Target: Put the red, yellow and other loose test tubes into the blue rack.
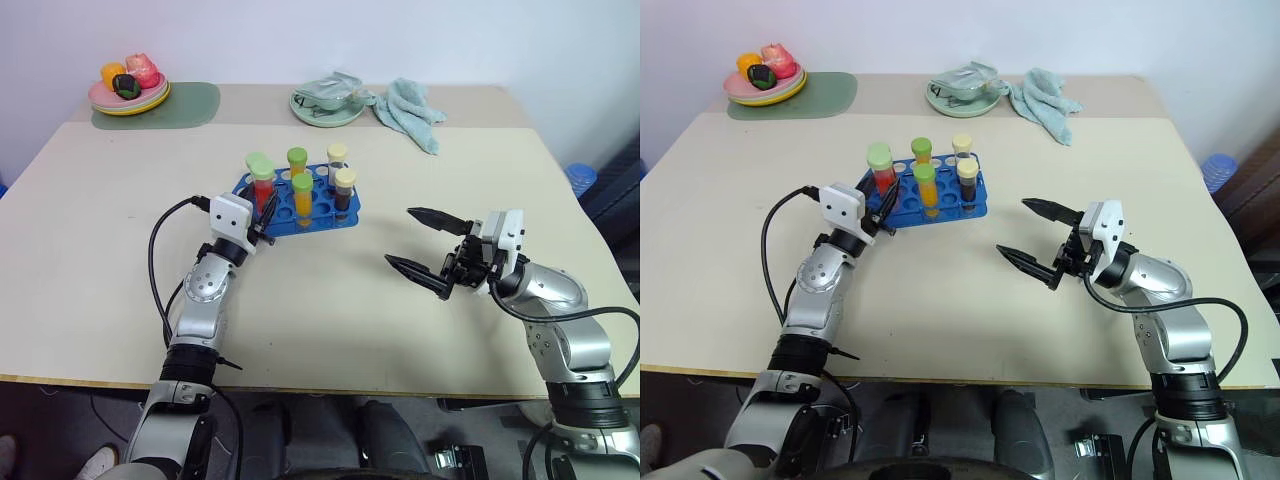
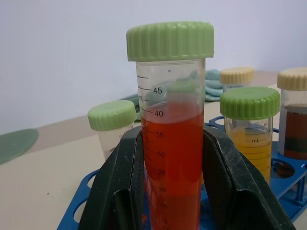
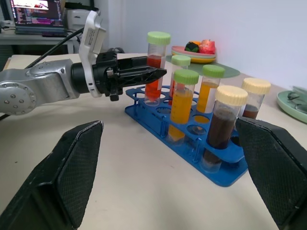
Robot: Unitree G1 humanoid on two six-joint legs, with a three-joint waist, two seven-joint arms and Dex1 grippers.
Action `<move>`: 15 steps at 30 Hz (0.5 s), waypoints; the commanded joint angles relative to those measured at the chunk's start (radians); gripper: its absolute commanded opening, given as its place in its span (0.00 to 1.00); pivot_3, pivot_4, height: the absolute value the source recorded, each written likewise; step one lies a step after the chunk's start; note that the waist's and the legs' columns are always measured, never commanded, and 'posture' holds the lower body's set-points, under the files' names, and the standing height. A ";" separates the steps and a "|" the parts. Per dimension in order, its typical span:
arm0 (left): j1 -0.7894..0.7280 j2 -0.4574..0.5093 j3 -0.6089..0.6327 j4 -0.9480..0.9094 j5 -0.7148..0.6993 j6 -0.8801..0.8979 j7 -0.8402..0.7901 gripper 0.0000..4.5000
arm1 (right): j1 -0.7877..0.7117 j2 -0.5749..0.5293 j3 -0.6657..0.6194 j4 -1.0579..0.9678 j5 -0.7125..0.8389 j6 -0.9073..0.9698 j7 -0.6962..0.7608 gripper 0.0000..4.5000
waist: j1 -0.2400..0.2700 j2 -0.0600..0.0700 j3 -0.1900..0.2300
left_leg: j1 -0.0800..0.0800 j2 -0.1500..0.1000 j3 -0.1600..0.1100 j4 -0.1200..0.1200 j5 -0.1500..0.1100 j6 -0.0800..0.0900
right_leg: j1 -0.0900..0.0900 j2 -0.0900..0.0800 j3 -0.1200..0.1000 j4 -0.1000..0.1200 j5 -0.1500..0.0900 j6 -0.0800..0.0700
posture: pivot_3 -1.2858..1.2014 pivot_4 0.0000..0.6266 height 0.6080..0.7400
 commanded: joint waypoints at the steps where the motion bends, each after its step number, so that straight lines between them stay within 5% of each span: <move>1: 0.026 -0.005 0.003 0.021 0.001 0.002 0.008 0.36 | -0.018 -0.011 -0.026 -0.019 0.017 -0.001 0.005 1.00 | 0.001 -0.001 0.001 | 0.000 0.000 0.000 0.000 0.000 0.000 | -0.001 0.000 0.000 0.000 0.000 0.000 | 0.52 0.24 1.00; 12: 0.022 -0.026 0.012 0.034 -0.036 -0.003 -0.002 0.36 | -0.021 -0.011 -0.025 -0.019 0.016 -0.002 0.005 1.00 | 0.003 -0.001 0.000 | -0.001 0.000 -0.001 0.000 0.000 0.000 | 0.000 0.000 0.000 -0.001 0.000 0.000 | 0.52 0.24 1.00; 15: 0.021 -0.045 0.026 0.015 -0.100 0.020 -0.041 0.64 | -0.019 -0.010 -0.025 -0.022 0.016 -0.002 0.004 1.00 | 0.004 -0.001 0.000 | -0.001 0.000 -0.001 0.000 0.000 0.000 | 0.000 0.000 0.000 -0.001 0.000 0.000 | 0.52 0.24 1.00</move>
